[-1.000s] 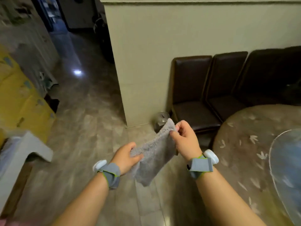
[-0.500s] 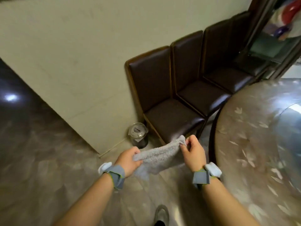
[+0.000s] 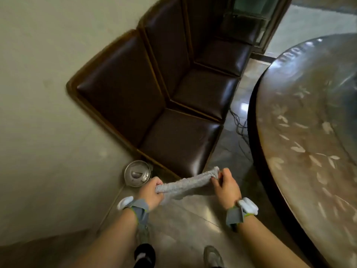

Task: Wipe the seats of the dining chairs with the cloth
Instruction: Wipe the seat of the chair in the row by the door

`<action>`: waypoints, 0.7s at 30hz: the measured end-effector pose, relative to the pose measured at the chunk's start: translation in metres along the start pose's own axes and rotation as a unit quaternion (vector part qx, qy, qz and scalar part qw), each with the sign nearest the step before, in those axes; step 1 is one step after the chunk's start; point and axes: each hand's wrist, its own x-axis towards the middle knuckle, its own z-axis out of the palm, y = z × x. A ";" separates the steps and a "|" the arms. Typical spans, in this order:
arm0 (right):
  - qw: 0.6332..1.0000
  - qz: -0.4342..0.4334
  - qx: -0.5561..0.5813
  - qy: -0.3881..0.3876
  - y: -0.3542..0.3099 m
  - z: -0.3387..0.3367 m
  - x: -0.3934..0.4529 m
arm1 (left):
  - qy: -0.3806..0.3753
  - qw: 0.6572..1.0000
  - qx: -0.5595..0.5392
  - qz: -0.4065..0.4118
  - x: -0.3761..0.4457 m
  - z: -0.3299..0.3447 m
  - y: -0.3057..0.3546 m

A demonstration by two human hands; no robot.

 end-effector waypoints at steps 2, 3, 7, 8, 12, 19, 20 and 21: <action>0.999 0.038 0.009 0.026 -0.002 0.027 0.007 | -0.035 0.999 0.027 0.025 0.034 -0.012 -0.016; 0.997 0.061 0.018 0.036 -0.006 0.039 0.009 | -0.046 0.998 0.032 0.031 0.049 -0.019 -0.023; 0.983 0.139 0.075 0.091 -0.011 0.085 0.034 | -0.053 0.994 0.043 0.081 0.111 -0.035 -0.039; 0.980 0.144 0.093 0.105 -0.011 0.093 0.044 | -0.047 0.993 0.041 0.100 0.127 -0.036 -0.039; 0.972 0.157 0.117 0.130 0.001 0.106 0.099 | -0.025 0.987 0.068 0.145 0.193 -0.036 -0.030; 0.990 0.114 -0.041 0.078 0.066 0.210 0.178 | 0.059 0.919 0.277 0.273 0.278 0.077 -0.035; 0.995 0.080 -0.043 0.038 0.077 0.238 0.175 | 0.034 0.908 0.288 0.304 0.281 0.105 -0.046; 0.998 0.055 -0.042 0.012 0.088 0.260 0.173 | 0.025 0.903 0.280 0.324 0.289 0.130 -0.061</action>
